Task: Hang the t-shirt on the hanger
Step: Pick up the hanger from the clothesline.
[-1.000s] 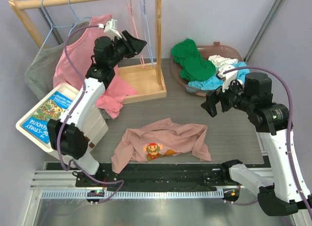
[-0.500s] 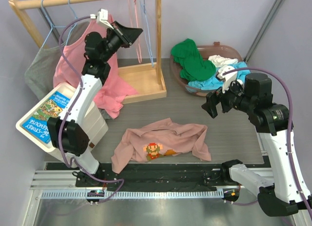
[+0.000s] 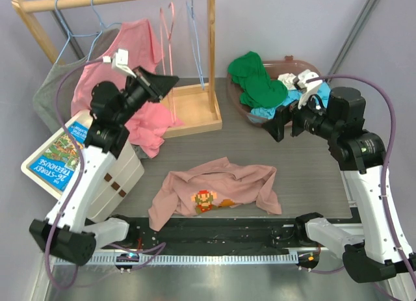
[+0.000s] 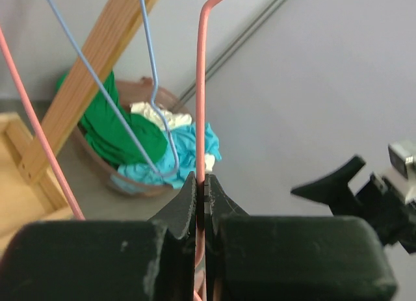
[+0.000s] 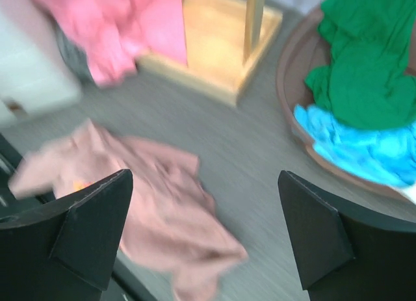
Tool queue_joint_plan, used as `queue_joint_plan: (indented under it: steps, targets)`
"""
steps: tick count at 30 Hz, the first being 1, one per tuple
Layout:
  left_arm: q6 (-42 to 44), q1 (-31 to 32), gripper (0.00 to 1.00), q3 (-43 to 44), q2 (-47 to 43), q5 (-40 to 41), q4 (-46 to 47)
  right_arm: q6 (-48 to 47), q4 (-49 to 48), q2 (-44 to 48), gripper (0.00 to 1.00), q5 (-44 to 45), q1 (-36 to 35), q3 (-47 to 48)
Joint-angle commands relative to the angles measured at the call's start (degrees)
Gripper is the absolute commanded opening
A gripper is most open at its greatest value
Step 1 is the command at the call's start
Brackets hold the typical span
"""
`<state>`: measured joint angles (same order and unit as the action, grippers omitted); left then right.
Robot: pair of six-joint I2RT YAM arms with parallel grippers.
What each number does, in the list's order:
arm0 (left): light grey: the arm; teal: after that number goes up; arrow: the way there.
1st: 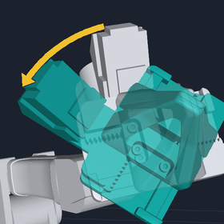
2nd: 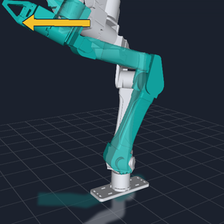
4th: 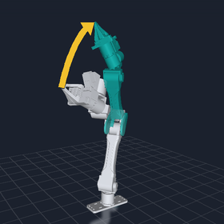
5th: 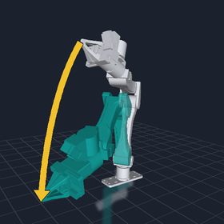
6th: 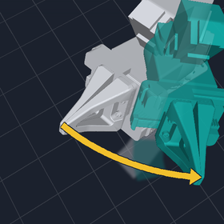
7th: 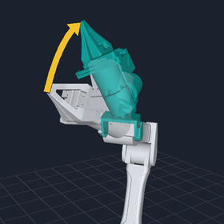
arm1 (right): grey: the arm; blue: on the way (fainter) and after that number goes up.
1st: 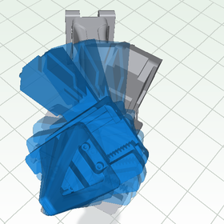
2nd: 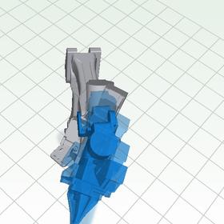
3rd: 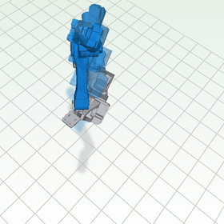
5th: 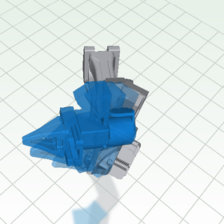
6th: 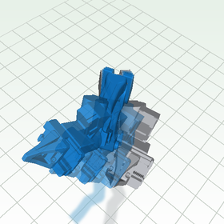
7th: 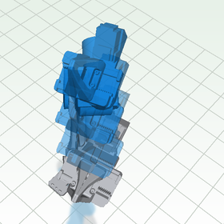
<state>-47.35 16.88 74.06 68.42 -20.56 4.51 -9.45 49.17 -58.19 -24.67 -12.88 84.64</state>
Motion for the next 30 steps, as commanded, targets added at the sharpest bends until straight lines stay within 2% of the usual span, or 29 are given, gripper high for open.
queue_joint_plan:
  steps: [1, 2, 5, 7, 9, 10, 14, 18, 23, 30]
  targets:
    - [3.58, 3.06, 0.0, -6.37, -10.2, 4.37, -8.19, 24.52, -23.99, 0.1, 0.95, -3.18, 0.23, -3.68]
    - [4.02, 3.33, 0.0, -7.52, -11.72, 4.73, -10.47, 35.62, -34.04, 0.01, 0.9, -4.07, 0.23, -5.09]
    - [4.81, 3.59, 0.0, -11.39, -17.08, 6.67, -14.79, 47.31, -48.16, -2.26, 0.89, 0.38, -3.44, -9.41]
    - [4.81, 3.68, 0.0, -13.85, -20.15, 7.37, -19.07, 47.16, -48.03, -7.16, 0.9, 5.48, -10.99, -6.78]
    - [4.55, 3.77, 0.0, -15.95, -22.01, 8.51, -21.03, 45.15, -48.29, -9.82, 0.91, 6.64, -14.96, -4.67]
    - [4.55, 3.77, 0.0, -17.88, -22.89, 8.69, -21.47, 44.09, -48.29, -12.36, 0.91, 7.87, -19.5, -4.05]
    - [2.53, 3.68, 0.0, -22.46, -26.75, 8.52, -21.48, 41.01, -48.9, -18.95, 0.93, 11.12, -27.62, -0.19]
    - [1.83, 3.77, 0.0, -25.72, -29.4, 8.43, -21.21, 40.65, -51.18, -24.94, 0.93, 12.27, -32.81, 4.38]
    - [-0.11, 3.86, 0.0, -29.23, -31.42, 8.6, -21.04, 41.61, -52.68, -30.22, 0.92, 15.96, -37.47, 4.92]
    - [-0.37, 3.86, 0.0, -30.29, -32.48, 10.27, -19.98, 42.24, -52.42, -36.98, 0.82, 19.92, -40.37, 5.71]
